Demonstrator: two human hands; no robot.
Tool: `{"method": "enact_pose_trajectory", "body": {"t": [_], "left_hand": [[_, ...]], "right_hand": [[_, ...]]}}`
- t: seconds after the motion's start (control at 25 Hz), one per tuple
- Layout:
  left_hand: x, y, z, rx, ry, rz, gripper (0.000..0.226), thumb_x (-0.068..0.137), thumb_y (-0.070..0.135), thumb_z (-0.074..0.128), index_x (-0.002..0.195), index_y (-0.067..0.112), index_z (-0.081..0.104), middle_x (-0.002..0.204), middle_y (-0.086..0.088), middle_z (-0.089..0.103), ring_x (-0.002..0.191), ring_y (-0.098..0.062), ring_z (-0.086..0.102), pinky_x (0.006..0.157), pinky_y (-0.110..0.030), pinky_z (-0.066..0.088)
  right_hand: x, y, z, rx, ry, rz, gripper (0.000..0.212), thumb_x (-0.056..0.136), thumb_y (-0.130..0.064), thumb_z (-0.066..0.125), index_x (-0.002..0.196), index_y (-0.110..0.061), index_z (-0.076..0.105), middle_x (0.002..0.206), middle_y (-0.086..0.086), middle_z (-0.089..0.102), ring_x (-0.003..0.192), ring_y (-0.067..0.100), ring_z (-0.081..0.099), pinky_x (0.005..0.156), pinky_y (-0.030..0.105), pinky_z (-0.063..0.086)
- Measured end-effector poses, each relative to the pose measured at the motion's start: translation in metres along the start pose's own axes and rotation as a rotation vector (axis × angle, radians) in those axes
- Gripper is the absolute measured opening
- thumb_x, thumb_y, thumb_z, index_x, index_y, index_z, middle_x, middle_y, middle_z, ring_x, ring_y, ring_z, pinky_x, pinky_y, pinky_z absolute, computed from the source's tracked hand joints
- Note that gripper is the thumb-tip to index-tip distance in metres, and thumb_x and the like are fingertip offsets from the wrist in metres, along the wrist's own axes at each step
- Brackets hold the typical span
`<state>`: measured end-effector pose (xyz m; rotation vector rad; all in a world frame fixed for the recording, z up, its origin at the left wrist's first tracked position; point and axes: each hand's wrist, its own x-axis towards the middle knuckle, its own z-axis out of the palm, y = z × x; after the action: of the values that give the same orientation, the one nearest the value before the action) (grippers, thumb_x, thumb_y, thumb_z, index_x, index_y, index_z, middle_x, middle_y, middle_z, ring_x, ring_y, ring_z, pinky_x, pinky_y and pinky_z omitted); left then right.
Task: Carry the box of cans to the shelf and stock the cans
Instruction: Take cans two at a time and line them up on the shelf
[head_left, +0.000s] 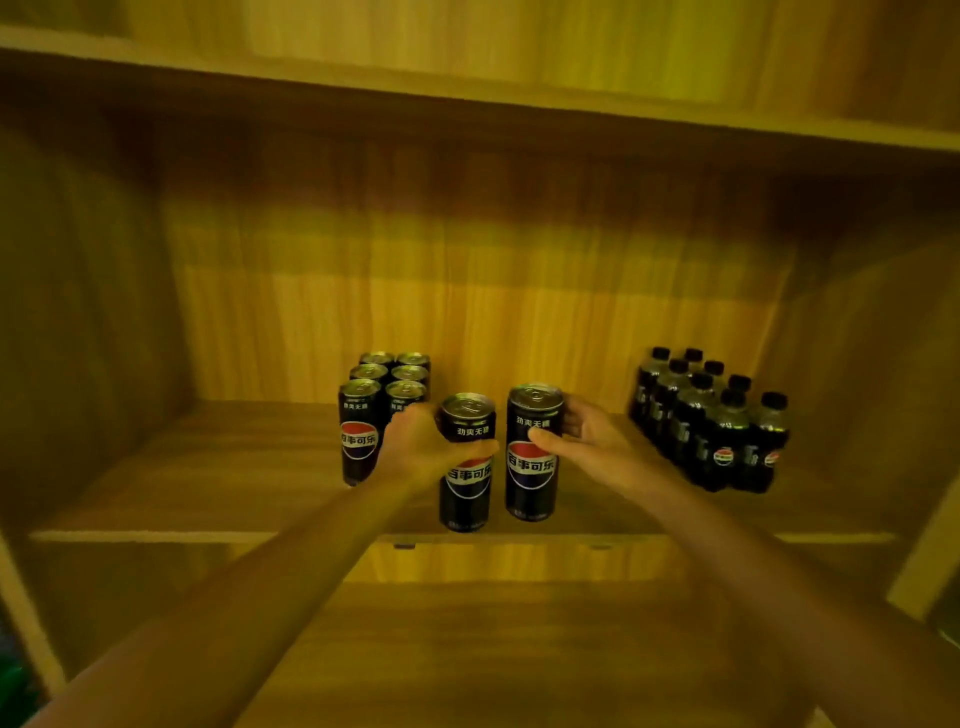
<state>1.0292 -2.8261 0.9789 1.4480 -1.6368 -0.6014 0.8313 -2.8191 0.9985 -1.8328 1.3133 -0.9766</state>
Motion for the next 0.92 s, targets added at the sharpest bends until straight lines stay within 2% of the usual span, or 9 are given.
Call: {"method": "enact_pose_trajectory", "body": {"t": [0.12, 0.4, 0.6, 0.72, 0.92], "left_hand": [[0.046, -0.003, 0.027, 0.017, 0.017, -0.058, 0.056, 0.060, 0.036, 0.083, 0.108, 0.013, 0.066, 0.109, -0.007, 0.071, 0.102, -0.020, 0.065, 0.082, -0.030, 0.052], [0.124, -0.038, 0.062, 0.010, 0.017, -0.102, 0.060, 0.065, 0.028, 0.081, 0.118, 0.012, 0.058, 0.119, -0.011, 0.066, 0.111, -0.024, 0.061, 0.090, -0.034, 0.050], [0.150, -0.057, 0.079, -0.088, 0.103, -0.184, 0.065, 0.069, 0.020, 0.078, 0.120, 0.005, 0.041, 0.127, -0.014, 0.057, 0.118, -0.029, 0.055, 0.093, -0.038, 0.047], [0.161, -0.063, 0.086, -0.136, 0.119, -0.188, 0.061, 0.071, 0.021, 0.077, 0.117, 0.005, 0.040, 0.125, -0.015, 0.057, 0.118, -0.029, 0.055, 0.092, -0.038, 0.048], [0.166, -0.068, 0.089, -0.193, 0.091, -0.155, 0.058, 0.074, 0.020, 0.074, 0.119, 0.007, 0.040, 0.126, -0.012, 0.057, 0.119, -0.025, 0.054, 0.086, -0.030, 0.045]], "right_hand": [[0.052, 0.028, -0.008, 0.055, -0.056, 0.023, 0.066, 0.078, -0.018, 0.066, 0.135, -0.013, 0.034, 0.142, 0.008, 0.043, 0.130, 0.022, 0.041, 0.101, 0.029, 0.035], [0.137, 0.083, 0.007, 0.107, -0.039, 0.025, 0.060, 0.076, -0.024, 0.068, 0.130, -0.016, 0.041, 0.138, 0.006, 0.048, 0.127, 0.023, 0.045, 0.104, 0.037, 0.040], [0.175, 0.103, 0.017, 0.113, -0.049, 0.037, 0.060, 0.078, -0.018, 0.067, 0.131, -0.011, 0.040, 0.138, 0.010, 0.048, 0.127, 0.024, 0.044, 0.098, 0.032, 0.040], [0.189, 0.110, 0.018, 0.163, -0.061, 0.051, 0.059, 0.079, -0.016, 0.066, 0.131, -0.009, 0.040, 0.137, 0.012, 0.048, 0.125, 0.023, 0.046, 0.096, 0.030, 0.041], [0.198, 0.115, 0.015, 0.189, -0.120, 0.044, 0.060, 0.081, -0.019, 0.063, 0.134, -0.012, 0.035, 0.141, 0.009, 0.045, 0.125, 0.018, 0.045, 0.098, 0.029, 0.040]]}}
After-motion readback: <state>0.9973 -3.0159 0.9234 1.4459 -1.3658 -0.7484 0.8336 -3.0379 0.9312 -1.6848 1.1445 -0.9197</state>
